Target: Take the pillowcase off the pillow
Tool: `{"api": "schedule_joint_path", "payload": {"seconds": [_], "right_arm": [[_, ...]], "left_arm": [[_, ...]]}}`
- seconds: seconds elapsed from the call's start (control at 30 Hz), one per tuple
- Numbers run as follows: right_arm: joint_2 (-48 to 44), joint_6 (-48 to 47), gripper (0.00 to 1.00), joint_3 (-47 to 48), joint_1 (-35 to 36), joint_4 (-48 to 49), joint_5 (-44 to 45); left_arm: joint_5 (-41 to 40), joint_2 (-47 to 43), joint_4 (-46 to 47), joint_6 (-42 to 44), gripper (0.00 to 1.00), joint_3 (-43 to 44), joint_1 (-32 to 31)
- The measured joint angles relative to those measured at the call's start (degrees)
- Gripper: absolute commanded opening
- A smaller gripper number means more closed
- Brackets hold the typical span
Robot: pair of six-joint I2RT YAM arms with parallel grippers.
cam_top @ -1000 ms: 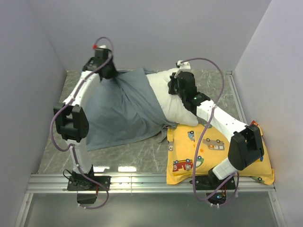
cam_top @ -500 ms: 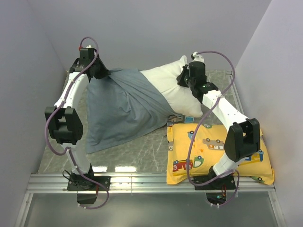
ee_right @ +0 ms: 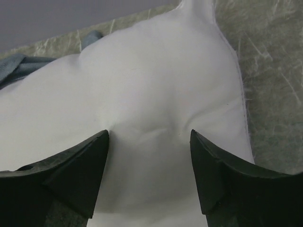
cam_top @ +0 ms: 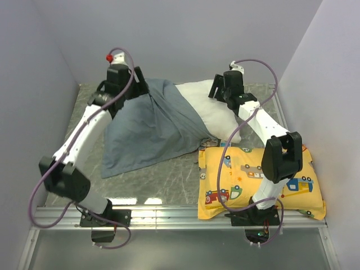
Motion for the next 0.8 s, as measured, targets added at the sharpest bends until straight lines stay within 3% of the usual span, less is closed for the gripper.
{"api": "schedule_joint_path", "payload": {"seconds": [0.27,0.53,0.63,0.73,0.77,0.8], "right_arm": [[-0.66,-2.34,0.88,2.43,0.63,-5.07,0.74],[-8.07,-4.42,0.92,-2.49,7.54,-7.93,2.40],[-9.40,-4.22,0.92,-6.62,9.46,-7.69,2.21],[-8.35,-3.56,0.83,-9.01,9.51,-6.99,2.27],[-7.82,-3.19,0.69,-9.38,9.38,-6.80,2.29],[-7.23,-3.06,0.58,-9.44,9.11,-6.71,2.19]], "left_arm": [[-5.84,-11.96,2.49,-2.62,0.83,-18.62,-14.01],[-5.92,-12.17,4.90,-6.19,0.83,-30.51,-17.20],[-6.12,-10.99,6.84,-6.97,0.74,-30.45,-17.18],[-7.17,-8.13,7.87,-7.67,0.41,-30.18,-17.18],[-7.65,-6.88,7.56,-7.69,0.22,-29.92,-17.18],[-8.15,-5.97,7.30,-7.93,0.13,-29.62,-17.20]]}}
